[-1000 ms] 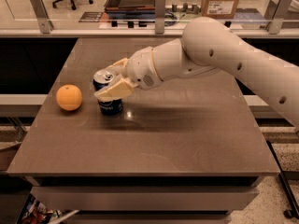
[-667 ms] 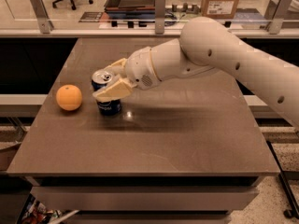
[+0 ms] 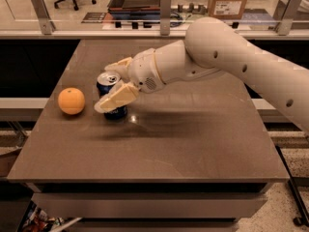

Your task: Move pepsi can near orange

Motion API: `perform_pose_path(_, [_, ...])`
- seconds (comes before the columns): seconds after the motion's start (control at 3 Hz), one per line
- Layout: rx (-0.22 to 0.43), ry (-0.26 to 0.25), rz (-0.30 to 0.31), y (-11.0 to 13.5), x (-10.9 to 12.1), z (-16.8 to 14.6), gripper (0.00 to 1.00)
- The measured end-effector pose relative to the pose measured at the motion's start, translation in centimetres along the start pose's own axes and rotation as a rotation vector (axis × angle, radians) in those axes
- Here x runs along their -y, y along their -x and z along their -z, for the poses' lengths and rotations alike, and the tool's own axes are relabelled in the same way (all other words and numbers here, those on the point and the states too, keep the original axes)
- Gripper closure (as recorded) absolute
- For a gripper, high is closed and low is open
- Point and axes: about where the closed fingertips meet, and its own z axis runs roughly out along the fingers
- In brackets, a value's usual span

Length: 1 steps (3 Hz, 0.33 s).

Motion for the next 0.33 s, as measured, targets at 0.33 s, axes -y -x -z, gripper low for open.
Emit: perform_pose_path(0.33, [0.0,0.0,0.0,0.01,-0.02,-0.02,0.0])
